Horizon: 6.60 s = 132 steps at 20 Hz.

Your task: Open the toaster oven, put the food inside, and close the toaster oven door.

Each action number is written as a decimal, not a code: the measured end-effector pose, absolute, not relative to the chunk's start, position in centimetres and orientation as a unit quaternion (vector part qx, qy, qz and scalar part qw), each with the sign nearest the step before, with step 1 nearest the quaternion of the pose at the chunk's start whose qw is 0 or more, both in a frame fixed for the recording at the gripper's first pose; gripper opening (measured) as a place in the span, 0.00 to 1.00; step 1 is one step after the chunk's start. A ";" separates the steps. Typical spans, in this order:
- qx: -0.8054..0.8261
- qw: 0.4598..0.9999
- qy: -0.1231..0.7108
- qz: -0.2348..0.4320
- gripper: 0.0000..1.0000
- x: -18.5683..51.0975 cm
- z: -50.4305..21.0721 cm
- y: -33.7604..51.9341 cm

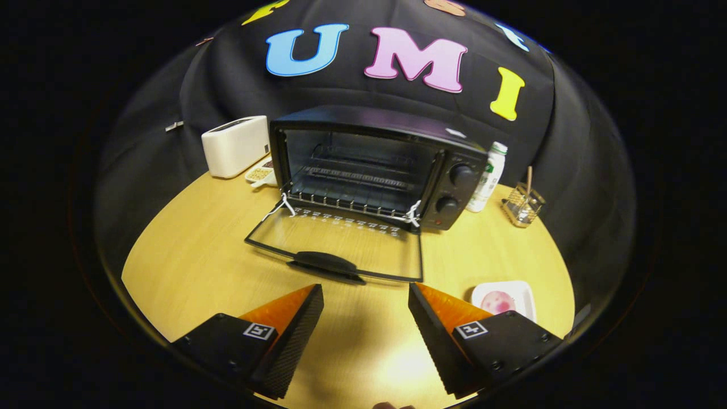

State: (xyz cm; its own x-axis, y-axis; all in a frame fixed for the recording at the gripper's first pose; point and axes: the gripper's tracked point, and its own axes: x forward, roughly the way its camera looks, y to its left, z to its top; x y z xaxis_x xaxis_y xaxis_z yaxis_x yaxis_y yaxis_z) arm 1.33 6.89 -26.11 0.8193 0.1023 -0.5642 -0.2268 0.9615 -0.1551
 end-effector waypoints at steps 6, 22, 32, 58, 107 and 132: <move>-0.111 0.952 0.279 0.049 0.99 1.6 -23.1 -2.3; -0.030 0.911 0.411 0.006 0.99 5.5 -27.5 -20.5; -0.024 0.853 0.520 0.041 0.99 4.9 -33.7 -24.1; 0.110 0.767 0.631 0.049 0.05 2.7 -36.9 -23.4; 0.459 0.749 0.476 0.044 0.05 2.6 -25.2 6.6; 0.615 0.718 0.306 -0.114 0.05 21.4 -30.0 12.9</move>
State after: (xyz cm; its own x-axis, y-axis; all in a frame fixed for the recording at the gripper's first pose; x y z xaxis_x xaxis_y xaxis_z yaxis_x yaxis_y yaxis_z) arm 21.44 12.86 -30.04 0.7872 0.2121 -0.5790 0.5394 0.2182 0.8133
